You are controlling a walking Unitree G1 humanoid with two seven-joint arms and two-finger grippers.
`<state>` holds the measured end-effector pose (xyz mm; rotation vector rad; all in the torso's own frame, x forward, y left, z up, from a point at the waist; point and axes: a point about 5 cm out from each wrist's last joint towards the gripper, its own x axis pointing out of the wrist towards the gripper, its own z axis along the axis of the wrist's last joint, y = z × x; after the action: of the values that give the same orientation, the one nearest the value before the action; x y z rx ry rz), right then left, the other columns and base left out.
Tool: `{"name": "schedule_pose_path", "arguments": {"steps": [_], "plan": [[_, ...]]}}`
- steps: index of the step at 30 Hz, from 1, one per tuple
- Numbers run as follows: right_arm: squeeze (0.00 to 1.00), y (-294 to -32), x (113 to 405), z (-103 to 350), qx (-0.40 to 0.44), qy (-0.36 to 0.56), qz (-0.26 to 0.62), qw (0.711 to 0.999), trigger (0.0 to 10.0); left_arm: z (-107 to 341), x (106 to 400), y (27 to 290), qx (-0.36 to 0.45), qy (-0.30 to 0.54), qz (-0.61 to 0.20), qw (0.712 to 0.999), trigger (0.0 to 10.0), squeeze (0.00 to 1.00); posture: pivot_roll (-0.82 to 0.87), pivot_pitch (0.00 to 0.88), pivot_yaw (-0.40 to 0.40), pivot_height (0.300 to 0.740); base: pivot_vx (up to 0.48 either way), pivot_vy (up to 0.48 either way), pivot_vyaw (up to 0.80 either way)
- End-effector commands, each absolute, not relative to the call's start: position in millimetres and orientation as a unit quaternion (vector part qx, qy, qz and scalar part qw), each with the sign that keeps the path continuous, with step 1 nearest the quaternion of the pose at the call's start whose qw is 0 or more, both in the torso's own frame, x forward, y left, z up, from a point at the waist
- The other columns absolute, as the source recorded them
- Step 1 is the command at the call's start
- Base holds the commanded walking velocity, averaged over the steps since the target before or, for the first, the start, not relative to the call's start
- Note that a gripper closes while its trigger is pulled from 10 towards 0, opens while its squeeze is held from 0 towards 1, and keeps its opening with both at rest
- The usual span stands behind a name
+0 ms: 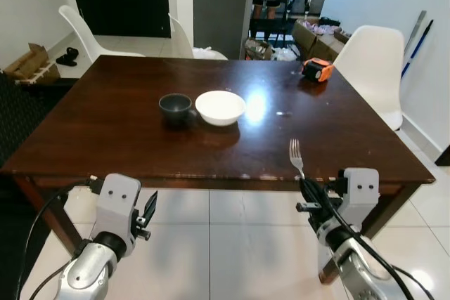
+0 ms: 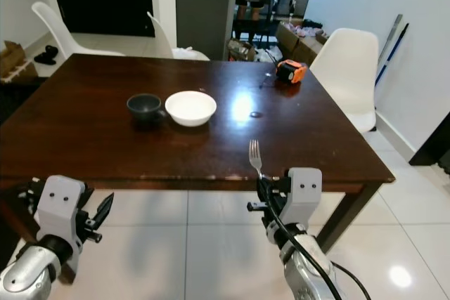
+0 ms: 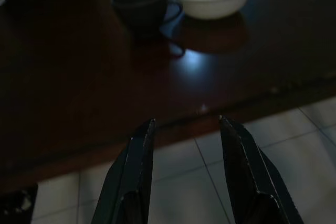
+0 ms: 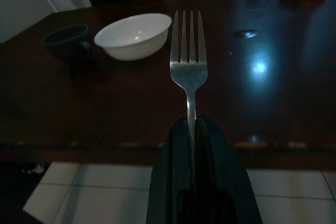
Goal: Setting the table
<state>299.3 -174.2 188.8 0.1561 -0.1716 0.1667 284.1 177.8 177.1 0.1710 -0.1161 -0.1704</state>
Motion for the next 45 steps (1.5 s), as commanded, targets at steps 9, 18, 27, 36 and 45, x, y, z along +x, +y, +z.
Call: {"name": "schedule_pose_path", "arguments": {"steps": [9, 18, 27, 36, 45], "plan": [[0.00, -178.6, 297.1, 182.6, 0.079, -0.077, 0.076, 0.991, 10.0, 172.0, 281.7, 177.1, 0.085, -0.052, -0.087, 0.991, 10.0, 0.00, 0.03, 0.148, 0.053, 0.740, 0.480, 0.000, 0.00], [0.00, -184.0, 296.6, 181.7, 0.073, -0.075, 0.066, 0.992, 10.0, 171.8, 281.9, 176.5, 0.086, -0.052, -0.089, 0.991, 10.0, 0.00, 0.03, 0.152, 0.054, 0.740, 0.480, 0.000, 0.00], [0.00, -209.1, 294.9, 166.9, 0.037, -0.026, 0.042, 0.998, 10.0, 171.5, 282.2, 176.6, 0.087, -0.051, -0.091, 0.991, 10.0, 0.00, 0.03, 0.158, 0.059, 0.740, 0.480, 0.000, 0.00], [0.00, -216.8, 290.3, 160.2, 0.057, 0.009, 0.081, 0.995, 10.0, 169.0, 281.1, 178.5, 0.085, -0.043, -0.084, 0.992, 10.0, 0.00, 0.03, 0.161, 0.061, 0.740, 0.365, 0.000, 0.00], [0.00, -211.2, 285.4, 161.5, 0.047, 0.021, 0.136, 0.989, 10.0, 163.0, 275.7, 186.5, 0.083, -0.029, -0.073, 0.993, 10.0, 0.00, 0.03, 0.166, 0.066, 0.740, 0.000, 0.000, 0.00]]}}
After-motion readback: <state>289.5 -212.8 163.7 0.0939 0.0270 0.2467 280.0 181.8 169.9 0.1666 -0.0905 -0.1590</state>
